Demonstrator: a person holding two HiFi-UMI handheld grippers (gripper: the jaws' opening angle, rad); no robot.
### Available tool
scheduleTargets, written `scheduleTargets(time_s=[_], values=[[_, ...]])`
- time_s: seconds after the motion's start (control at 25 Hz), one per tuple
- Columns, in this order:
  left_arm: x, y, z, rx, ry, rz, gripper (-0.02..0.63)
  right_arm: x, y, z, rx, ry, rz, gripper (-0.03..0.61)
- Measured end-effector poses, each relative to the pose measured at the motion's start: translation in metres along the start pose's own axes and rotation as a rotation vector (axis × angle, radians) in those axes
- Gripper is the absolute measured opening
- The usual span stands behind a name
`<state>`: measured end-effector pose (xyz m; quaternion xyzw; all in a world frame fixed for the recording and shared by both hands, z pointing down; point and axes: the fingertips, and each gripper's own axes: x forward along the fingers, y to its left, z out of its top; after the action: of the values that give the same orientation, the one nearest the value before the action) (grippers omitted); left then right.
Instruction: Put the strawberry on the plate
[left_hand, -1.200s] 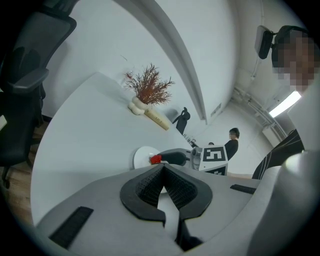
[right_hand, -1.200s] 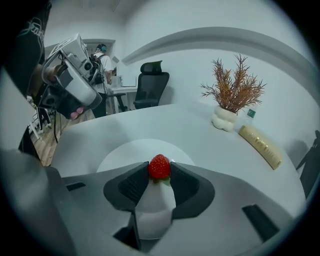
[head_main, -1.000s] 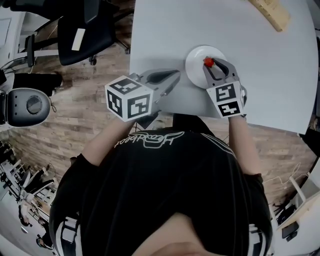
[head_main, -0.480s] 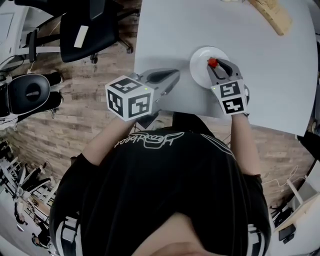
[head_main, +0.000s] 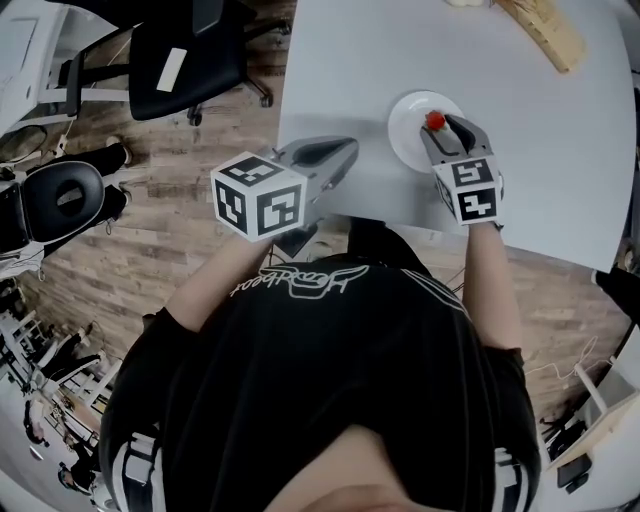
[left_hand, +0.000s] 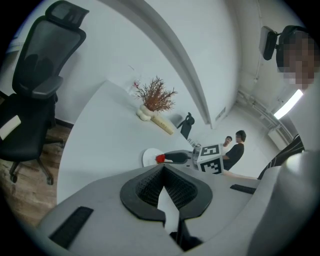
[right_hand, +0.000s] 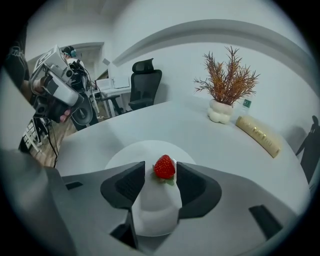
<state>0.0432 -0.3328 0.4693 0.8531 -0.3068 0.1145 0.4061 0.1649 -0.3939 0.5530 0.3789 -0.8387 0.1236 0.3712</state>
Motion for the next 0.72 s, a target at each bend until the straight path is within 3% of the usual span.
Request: scheduleTargets(time_s=[0.4,0.72], values=[[-0.027,-0.023,-0.009,0.037,-0.009,-0.023,0.006,-0.045,0.023,0.016,0.002,-0.080,-0.042,0.170],[-0.065,-0.060,-0.017,0.108,-0.034,-0.065,0.006,-0.137,0.075,0.056,0.033,-0.272,-0.059,0.147]])
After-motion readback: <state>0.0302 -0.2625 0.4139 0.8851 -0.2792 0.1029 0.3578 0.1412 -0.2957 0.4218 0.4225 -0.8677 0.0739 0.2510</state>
